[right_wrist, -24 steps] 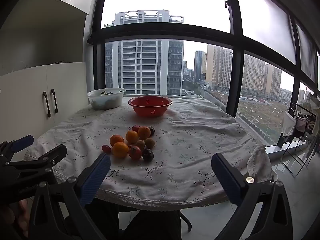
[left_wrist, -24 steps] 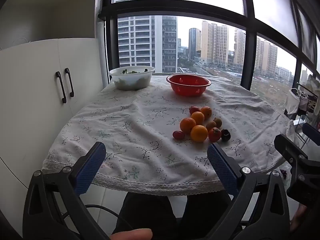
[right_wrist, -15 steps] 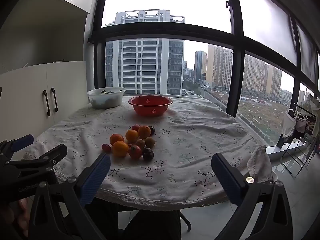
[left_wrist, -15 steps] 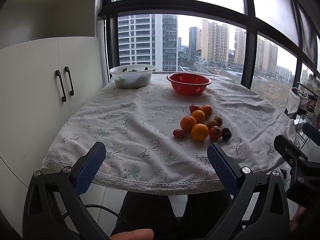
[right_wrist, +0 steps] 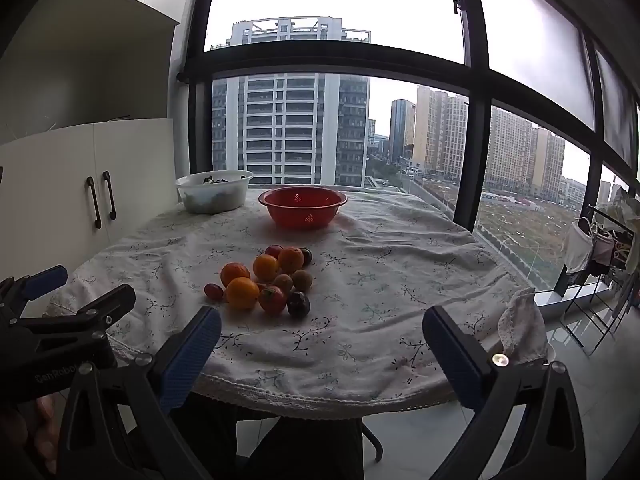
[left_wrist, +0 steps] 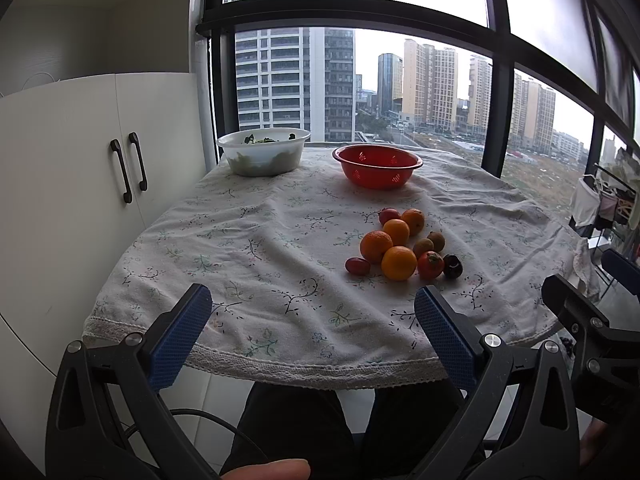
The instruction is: Organize fruits
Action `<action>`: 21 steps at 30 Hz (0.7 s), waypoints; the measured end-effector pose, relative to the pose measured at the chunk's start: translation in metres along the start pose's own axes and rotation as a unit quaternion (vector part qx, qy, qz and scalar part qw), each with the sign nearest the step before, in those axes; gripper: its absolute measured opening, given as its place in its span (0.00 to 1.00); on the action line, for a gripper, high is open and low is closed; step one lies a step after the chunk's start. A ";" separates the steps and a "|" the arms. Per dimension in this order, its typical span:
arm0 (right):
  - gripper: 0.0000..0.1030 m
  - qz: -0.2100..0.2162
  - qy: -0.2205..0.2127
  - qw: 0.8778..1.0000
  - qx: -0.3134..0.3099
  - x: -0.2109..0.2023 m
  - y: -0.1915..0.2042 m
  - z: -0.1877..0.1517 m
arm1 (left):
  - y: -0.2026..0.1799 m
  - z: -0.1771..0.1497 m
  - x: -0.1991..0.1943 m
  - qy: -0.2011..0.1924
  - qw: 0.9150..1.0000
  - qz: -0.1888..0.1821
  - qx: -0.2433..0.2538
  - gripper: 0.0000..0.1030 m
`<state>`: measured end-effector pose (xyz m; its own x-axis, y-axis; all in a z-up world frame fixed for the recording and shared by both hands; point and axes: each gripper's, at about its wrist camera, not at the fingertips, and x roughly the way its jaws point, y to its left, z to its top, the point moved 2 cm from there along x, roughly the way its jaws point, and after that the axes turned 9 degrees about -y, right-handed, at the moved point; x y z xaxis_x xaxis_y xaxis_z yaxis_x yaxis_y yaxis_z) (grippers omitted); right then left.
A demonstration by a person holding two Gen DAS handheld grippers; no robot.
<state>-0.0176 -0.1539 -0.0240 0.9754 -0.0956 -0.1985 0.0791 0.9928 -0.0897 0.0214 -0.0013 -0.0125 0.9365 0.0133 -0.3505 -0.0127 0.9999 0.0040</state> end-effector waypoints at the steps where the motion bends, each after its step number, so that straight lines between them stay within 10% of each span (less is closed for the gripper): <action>1: 1.00 0.000 0.002 1.000 -0.001 0.003 -0.001 -0.003 | 0.000 0.000 -0.001 0.000 1.000 0.001 0.000 1.00; 21: 1.00 0.000 0.002 1.000 -0.003 0.000 0.002 -0.005 | -0.002 -0.006 0.002 0.000 1.000 -0.001 0.001 1.00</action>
<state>-0.0181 -0.1521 -0.0295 0.9748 -0.0953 -0.2015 0.0774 0.9924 -0.0952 0.0208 -0.0033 -0.0186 0.9368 0.0107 -0.3498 -0.0096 0.9999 0.0050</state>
